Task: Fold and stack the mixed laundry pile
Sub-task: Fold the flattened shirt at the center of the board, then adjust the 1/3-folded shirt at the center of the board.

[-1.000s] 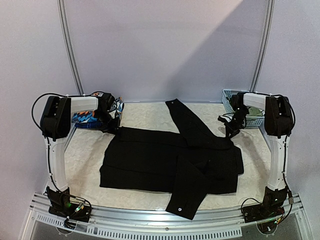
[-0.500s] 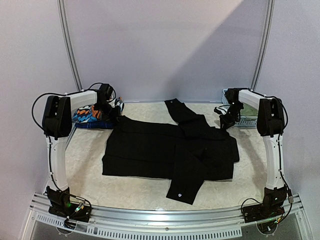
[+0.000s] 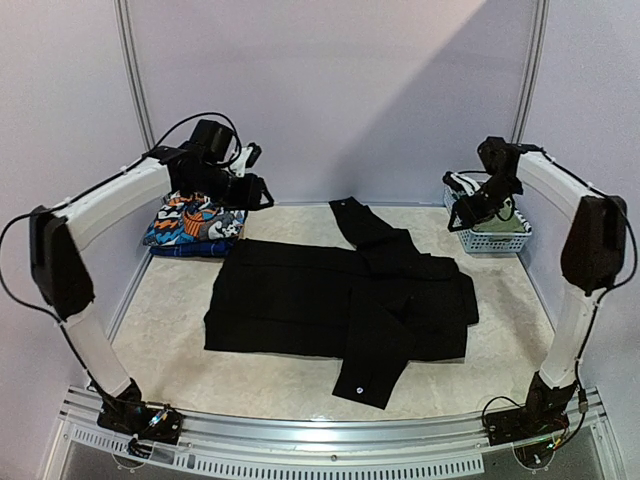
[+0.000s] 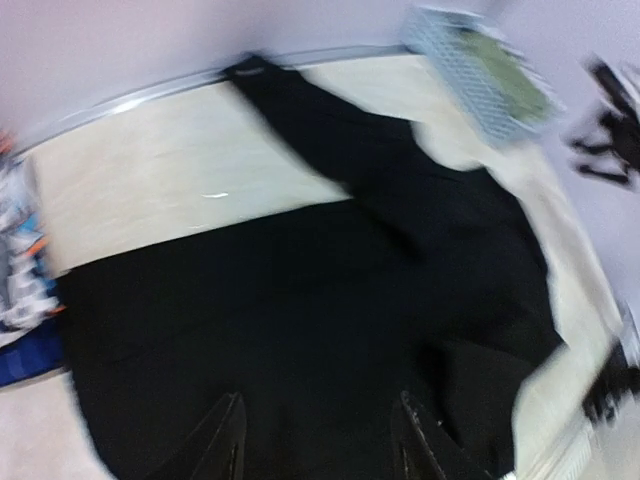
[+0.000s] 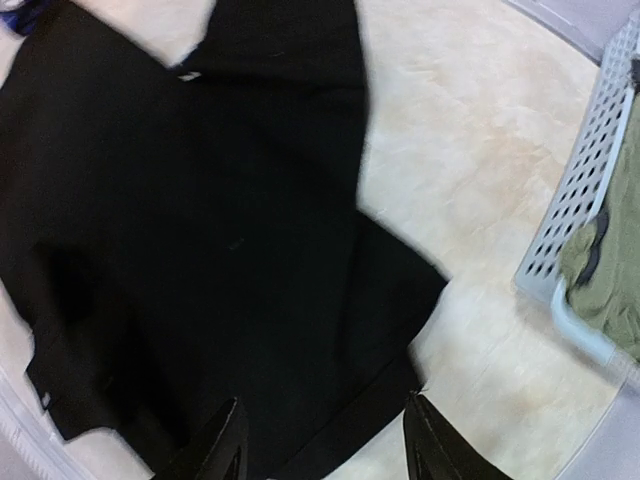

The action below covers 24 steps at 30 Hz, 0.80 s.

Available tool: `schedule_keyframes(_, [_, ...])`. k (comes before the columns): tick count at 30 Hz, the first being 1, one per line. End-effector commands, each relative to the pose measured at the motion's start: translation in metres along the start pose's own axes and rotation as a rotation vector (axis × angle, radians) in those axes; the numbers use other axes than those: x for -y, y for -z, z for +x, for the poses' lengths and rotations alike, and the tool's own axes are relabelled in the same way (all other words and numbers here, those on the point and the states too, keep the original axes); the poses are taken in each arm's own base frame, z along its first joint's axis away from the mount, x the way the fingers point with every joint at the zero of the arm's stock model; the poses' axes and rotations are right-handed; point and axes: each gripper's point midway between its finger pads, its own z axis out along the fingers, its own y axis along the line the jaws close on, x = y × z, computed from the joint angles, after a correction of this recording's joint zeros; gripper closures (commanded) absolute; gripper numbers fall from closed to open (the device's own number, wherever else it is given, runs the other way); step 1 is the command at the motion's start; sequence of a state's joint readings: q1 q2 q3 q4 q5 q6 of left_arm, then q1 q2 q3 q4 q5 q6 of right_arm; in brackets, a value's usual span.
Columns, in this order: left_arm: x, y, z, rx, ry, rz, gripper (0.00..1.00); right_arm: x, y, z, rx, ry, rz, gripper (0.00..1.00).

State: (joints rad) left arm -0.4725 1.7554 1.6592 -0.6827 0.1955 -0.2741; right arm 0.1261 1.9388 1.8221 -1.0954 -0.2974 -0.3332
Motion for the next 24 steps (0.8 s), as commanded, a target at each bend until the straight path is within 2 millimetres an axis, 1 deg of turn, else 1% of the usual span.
schedule_keyframes(1, [0.092,-0.007,0.092,-0.145,-0.171,0.215,0.48,-0.049,0.003,0.044,-0.017,0.120,-0.144,0.46])
schedule_keyframes(2, [0.110,-0.006,0.110,-0.153,-0.187,0.247,0.48,-0.054,0.006,0.052,-0.013,0.132,-0.150,0.46])
schedule_keyframes(3, [0.123,-0.007,0.128,-0.158,-0.191,0.266,0.47,-0.059,0.009,0.060,-0.007,0.144,-0.154,0.46])
schedule_keyframes(5, [0.142,-0.008,0.162,-0.167,-0.165,0.284,0.47,-0.065,0.010,0.074,-0.007,0.144,-0.160,0.46])
schedule_keyframes(6, [0.153,-0.008,0.182,-0.184,-0.133,0.307,0.47,-0.067,0.010,0.079,-0.007,0.141,-0.164,0.46])
schedule_keyframes(7, [0.158,-0.010,0.202,-0.202,-0.117,0.324,0.46,-0.069,0.014,0.081,0.010,0.144,-0.160,0.46])
schedule_keyframes(11, [0.186,-0.009,0.251,-0.245,-0.150,0.362,0.44,-0.077,0.022,0.085,0.051,0.145,-0.167,0.45])
schedule_keyframes(13, [0.198,-0.009,0.268,-0.271,-0.177,0.371,0.44,-0.077,0.022,0.086,0.060,0.156,-0.162,0.44])
schedule_keyframes(15, [0.203,-0.011,0.282,-0.288,-0.198,0.358,0.44,-0.080,0.019,0.090,0.060,0.168,-0.178,0.43])
schedule_keyframes(19, [0.196,-0.017,0.299,-0.303,-0.188,0.303,0.44,-0.104,0.020,0.100,0.064,0.220,-0.297,0.42])
schedule_keyframes(20, [0.194,-0.019,0.303,-0.313,-0.176,0.299,0.44,-0.111,0.021,0.105,0.056,0.256,-0.311,0.42])
schedule_keyframes(22, [0.192,-0.023,0.312,-0.328,-0.145,0.303,0.44,-0.120,0.016,0.116,0.020,0.320,-0.302,0.42])
schedule_keyframes(24, [0.192,-0.029,0.320,-0.343,-0.122,0.308,0.44,-0.123,0.012,0.126,-0.005,0.368,-0.268,0.42])
